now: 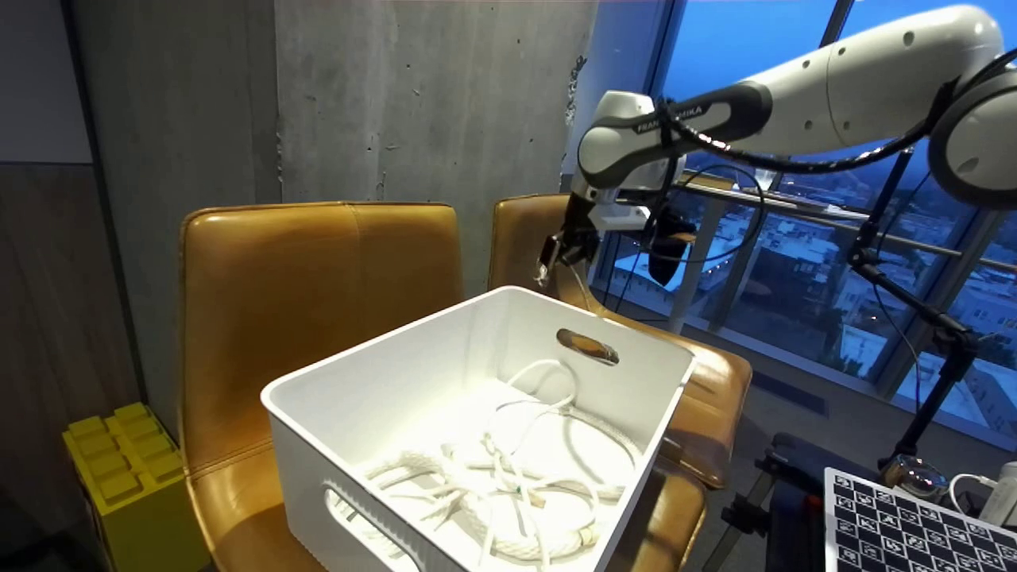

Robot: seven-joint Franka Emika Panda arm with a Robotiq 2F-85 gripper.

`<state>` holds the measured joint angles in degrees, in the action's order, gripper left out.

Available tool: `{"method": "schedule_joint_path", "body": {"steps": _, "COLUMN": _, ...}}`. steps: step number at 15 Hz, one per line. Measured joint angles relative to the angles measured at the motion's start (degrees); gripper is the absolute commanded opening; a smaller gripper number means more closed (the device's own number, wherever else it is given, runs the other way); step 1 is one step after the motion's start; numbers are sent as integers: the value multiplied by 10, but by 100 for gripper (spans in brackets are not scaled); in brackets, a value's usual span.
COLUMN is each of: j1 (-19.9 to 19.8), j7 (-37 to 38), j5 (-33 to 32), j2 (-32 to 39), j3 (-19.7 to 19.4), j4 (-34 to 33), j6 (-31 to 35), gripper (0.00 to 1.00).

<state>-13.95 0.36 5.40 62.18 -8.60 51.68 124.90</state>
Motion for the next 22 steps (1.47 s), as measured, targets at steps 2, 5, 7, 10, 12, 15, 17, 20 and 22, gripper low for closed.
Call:
{"method": "schedule_joint_path", "body": {"steps": 2, "j1": 21, "j7": -1, "j5": 0, "j2": -42, "j3": 2, "j4": 13, "j6": 0, "gripper": 0}}
{"method": "schedule_joint_path", "body": {"steps": 5, "j1": 52, "j7": -4, "j5": 0, "j2": -110, "j3": 4, "j4": 46, "j6": 0, "gripper": 0}}
{"method": "schedule_joint_path", "body": {"steps": 7, "j1": 72, "j7": -5, "j5": 0, "j2": -157, "j3": 5, "j4": 76, "j6": 0, "gripper": 0}}
{"method": "schedule_joint_path", "body": {"steps": 10, "j1": 94, "j7": -8, "j5": 0, "j2": -218, "j3": 5, "j4": 126, "j6": 1, "gripper": 0}}
{"method": "schedule_joint_path", "body": {"steps": 12, "j1": 100, "j7": -11, "j5": 0, "j2": -250, "j3": 9, "j4": 158, "j6": 1, "gripper": 0}}
{"method": "schedule_joint_path", "body": {"steps": 15, "j1": 99, "j7": -15, "j5": 0, "j2": -287, "j3": 18, "j4": 197, "j6": 2, "gripper": 0}}
{"method": "schedule_joint_path", "body": {"steps": 17, "j1": 99, "j7": -16, "j5": 0, "j2": -307, "j3": 24, "j4": 216, "j6": 2, "gripper": 0}}
{"method": "schedule_joint_path", "body": {"steps": 20, "j1": 106, "j7": -15, "j5": -1, "j2": -343, "j3": 41, "j4": 233, "j6": 2, "gripper": 0}}
{"method": "schedule_joint_path", "body": {"steps": 22, "j1": 122, "j7": -11, "j5": -1, "j2": -375, "j3": 54, "j4": 239, "j6": 0, "gripper": 0}}
